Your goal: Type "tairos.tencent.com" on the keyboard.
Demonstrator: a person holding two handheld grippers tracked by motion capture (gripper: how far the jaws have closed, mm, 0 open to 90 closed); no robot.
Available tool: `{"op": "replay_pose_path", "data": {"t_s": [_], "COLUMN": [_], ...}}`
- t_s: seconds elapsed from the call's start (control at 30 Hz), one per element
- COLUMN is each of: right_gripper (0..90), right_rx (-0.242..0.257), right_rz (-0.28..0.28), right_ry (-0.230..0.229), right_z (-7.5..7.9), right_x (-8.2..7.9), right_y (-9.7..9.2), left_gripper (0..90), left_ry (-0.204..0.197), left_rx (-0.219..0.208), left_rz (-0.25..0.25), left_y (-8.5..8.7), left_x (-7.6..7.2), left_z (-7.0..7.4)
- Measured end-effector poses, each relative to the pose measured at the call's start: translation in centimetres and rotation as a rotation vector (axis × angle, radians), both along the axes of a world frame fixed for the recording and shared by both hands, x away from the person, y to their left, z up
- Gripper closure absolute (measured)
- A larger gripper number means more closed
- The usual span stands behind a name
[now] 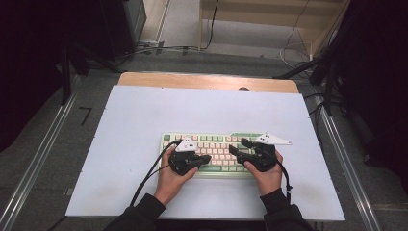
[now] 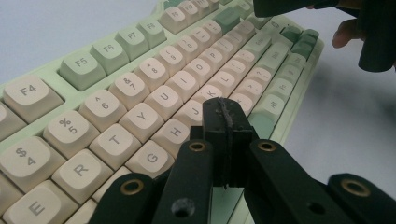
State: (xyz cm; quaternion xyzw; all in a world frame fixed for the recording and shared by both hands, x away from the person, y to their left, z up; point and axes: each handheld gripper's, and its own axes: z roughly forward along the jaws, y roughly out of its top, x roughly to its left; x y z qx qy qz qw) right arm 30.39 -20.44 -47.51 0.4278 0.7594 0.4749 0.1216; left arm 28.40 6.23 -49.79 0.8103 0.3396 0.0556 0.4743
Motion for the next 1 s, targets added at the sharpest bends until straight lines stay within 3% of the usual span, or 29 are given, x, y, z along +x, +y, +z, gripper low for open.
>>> {"op": "replay_pose_path", "data": {"t_s": [0.43, 0.5, 0.57, 0.63, 0.7, 0.8, 0.87, 1.0], "right_gripper": [35.6, 35.6, 35.6, 35.6, 35.6, 35.6, 35.6, 35.6], "right_rx": [-0.004, -0.004, -0.004, -0.005, -0.004, -0.002, -0.002, -0.001], "right_rz": [0.001, 0.001, 0.002, 0.002, 0.002, 0.002, 0.001, 0.000], "right_ry": [-0.002, -0.002, -0.003, -0.003, -0.006, -0.007, -0.006, -0.007], "right_z": [0.0, 0.0, 0.0, 0.0, 0.0, 0.0, 0.0, 0.1], "right_x": [0.0, 0.0, 0.0, 0.0, 0.0, 0.0, 0.0, 0.0], "right_y": [0.0, 0.0, 0.1, 0.1, 0.0, 0.0, 0.0, 0.0], "left_gripper": [90.0, 90.0, 90.0, 90.0, 87.5, 69.0, 55.4, 45.8], "left_ry": [0.008, 0.015, 0.009, 0.003, -0.001, -0.029, -0.044, -0.058], "left_rx": [0.019, 0.049, 0.053, 0.026, -0.037, -0.112, -0.140, -0.175], "left_rz": [-0.004, 0.001, 0.002, 0.002, 0.003, 0.022, 0.041, 0.062], "left_y": [-0.2, -0.3, -0.4, -0.2, 0.2, 0.9, 1.2, 2.1], "left_x": [0.0, 0.1, 0.0, -0.1, -0.1, -0.2, -0.2, -0.2], "left_z": [-0.1, -0.1, 0.0, 0.3, 0.8, 1.5, 1.8, 2.2]}}
